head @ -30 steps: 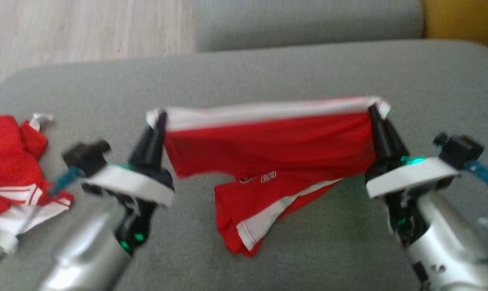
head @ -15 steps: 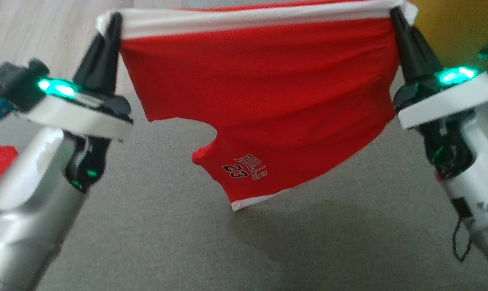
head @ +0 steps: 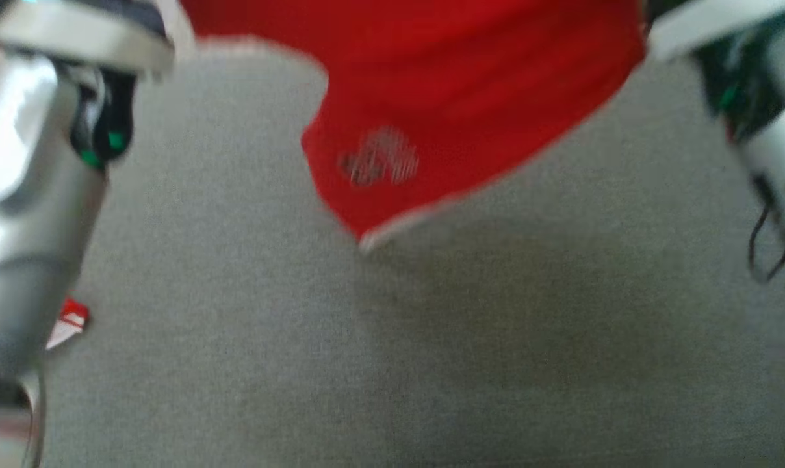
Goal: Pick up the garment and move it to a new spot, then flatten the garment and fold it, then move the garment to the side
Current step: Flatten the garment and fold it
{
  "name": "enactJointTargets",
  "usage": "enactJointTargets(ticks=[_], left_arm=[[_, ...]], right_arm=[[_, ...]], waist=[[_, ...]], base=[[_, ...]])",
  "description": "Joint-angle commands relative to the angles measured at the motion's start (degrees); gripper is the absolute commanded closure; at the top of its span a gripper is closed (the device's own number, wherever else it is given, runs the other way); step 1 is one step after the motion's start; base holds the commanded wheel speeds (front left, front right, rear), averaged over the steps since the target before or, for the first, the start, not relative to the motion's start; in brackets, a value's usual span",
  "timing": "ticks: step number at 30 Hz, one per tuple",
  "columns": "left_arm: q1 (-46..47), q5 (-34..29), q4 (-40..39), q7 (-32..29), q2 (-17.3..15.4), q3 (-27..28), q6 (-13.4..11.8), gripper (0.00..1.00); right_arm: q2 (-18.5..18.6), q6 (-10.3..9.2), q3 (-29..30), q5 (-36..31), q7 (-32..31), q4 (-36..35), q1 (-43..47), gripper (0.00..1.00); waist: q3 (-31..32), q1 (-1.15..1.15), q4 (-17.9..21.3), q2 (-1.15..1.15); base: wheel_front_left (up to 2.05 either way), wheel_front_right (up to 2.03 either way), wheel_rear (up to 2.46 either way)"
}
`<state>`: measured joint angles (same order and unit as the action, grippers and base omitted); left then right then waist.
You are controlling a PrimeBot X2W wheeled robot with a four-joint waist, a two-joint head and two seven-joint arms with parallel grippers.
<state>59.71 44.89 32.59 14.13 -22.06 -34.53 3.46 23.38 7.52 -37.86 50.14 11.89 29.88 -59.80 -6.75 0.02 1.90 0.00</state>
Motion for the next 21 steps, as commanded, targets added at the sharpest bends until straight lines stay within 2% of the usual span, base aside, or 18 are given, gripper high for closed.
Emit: enactJointTargets(ticks=[1, 4, 7, 8, 9, 12, 13, 17, 21], left_arm=[[6.92, -2.51, -0.2, 0.75, -1.45, 4.73, -1.34, 1.0], [10.6, -7.79, -3.74, 0.83, 0.94, 10.82, -2.53, 1.0], [9.44, -12.9, -8.26, 0.84, 4.2, 16.23, -1.35, 1.0], [9.44, -12.9, -8.26, 0.84, 4.2, 16.23, -1.35, 1.0], [6.27, -15.32, -10.21, 0.85, 6.58, 19.02, 0.0, 1.0], [-1.1, -17.33, -11.12, 0.85, 10.1, 22.78, 1.78, 1.0], [-1.1, -17.33, -11.12, 0.85, 10.1, 22.78, 1.78, 1.0], [-14.22, -17.93, -10.26, 0.86, 14.53, 26.42, 3.49, 1.0], [-27.94, -17.75, -9.6, 0.86, 17.44, 28.73, 3.96, 1.0]], right_arm=[[-0.37, -0.03, 1.19, -1.85, 2.18, 1.31, -5.51, 1.0], [-0.41, -0.03, 3.45, -5.62, 3.02, 3.7, -11.12, 1.0], [0.11, -0.03, 6.19, -10.86, 3.07, 1.67, -12.53, 1.0], [0.11, -0.03, 6.19, -10.86, 3.07, 1.67, -12.53, 1.0], [0.4, -0.03, 7.41, -12.6, 3.08, 0.13, -10.79, 1.0], [1.16, -0.03, 6.53, -13.92, 3.09, -1.2, -4.89, 1.0], [1.16, -0.03, 6.53, -13.92, 3.09, -1.2, -4.89, 1.0], [1.97, -0.03, 4.9, -12.88, 3.09, -2.54, 5.76, 1.0], [1.59, -0.03, 3.12, -11.14, 3.1, -4.74, 18.32, 1.0]], waist=[[-4.31, -0.02, -1.25, 0.0], [-6.35, -0.02, -2.55, 0.0], [-7.58, -0.02, -4.03, 0.0], [-7.58, -0.02, -4.03, 0.0], [-8.12, -0.02, -4.88, 0.0], [-8.21, -0.02, -5.73, 0.0], [-8.21, -0.02, -5.73, 0.0], [-7.61, -0.02, -6.18, 0.0], [-5.94, -0.02, -5.74, 0.0]], base=[[0.0, 0.0, 0.0], [0.0, 0.0, 0.0], [0.0, 0.0, 0.0], [0.0, 0.0, 0.0], [0.0, 0.0, 0.0], [0.0, 0.0, 0.0], [0.0, 0.0, 0.0], [0.0, 0.0, 0.0], [0.0, 0.0, 0.0]])
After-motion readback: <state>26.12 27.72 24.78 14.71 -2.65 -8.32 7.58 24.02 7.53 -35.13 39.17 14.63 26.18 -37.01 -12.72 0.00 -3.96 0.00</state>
